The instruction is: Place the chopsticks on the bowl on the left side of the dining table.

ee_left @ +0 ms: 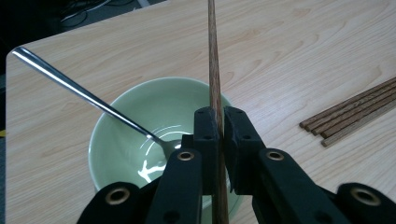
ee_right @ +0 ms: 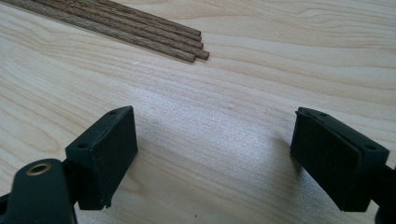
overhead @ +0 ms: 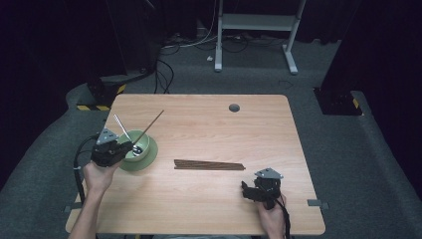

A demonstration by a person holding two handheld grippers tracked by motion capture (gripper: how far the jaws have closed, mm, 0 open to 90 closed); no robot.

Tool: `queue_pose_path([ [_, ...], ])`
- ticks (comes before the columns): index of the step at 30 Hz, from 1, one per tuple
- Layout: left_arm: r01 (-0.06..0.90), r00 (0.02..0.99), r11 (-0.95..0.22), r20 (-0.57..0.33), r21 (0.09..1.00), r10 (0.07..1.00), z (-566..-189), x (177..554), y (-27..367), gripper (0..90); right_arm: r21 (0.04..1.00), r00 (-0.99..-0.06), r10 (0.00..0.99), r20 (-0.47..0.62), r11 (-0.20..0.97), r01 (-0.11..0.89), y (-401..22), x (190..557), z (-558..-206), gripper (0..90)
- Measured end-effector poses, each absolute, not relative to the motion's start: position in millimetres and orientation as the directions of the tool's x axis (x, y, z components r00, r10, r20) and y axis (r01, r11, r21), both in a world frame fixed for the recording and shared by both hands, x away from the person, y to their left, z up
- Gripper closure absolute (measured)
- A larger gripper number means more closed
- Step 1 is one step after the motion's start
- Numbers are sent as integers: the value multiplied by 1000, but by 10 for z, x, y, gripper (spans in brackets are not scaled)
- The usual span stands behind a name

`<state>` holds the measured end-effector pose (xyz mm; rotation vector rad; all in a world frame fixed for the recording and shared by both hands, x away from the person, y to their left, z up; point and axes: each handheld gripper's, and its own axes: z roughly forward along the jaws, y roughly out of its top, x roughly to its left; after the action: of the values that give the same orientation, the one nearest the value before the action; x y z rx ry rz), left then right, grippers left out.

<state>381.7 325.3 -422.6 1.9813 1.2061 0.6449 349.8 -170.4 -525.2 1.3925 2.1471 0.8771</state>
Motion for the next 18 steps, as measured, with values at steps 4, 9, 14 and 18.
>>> queue_pose_path([
  [4, 539, 432, -311, 60, 783, 900, -4214, 3797, 3291, 836, 708, -401, 916, -17, 294, 642, -1704, 3498, -5252, 142],
  [9, 554, 417, -309, 63, 773, 907, -4251, 3805, 3356, 836, 708, -401, 916, -17, 294, 642, -1704, 3498, -5252, 143],
  [14, 569, 403, -309, 69, 762, 913, -4284, 3817, 3411, 836, 708, -400, 916, -17, 294, 642, -1704, 3498, -5252, 143],
  [18, 575, 392, -305, 72, 759, 917, -4298, 3813, 3461, 836, 708, -400, 916, -17, 294, 642, -1703, 3498, -5252, 142],
])
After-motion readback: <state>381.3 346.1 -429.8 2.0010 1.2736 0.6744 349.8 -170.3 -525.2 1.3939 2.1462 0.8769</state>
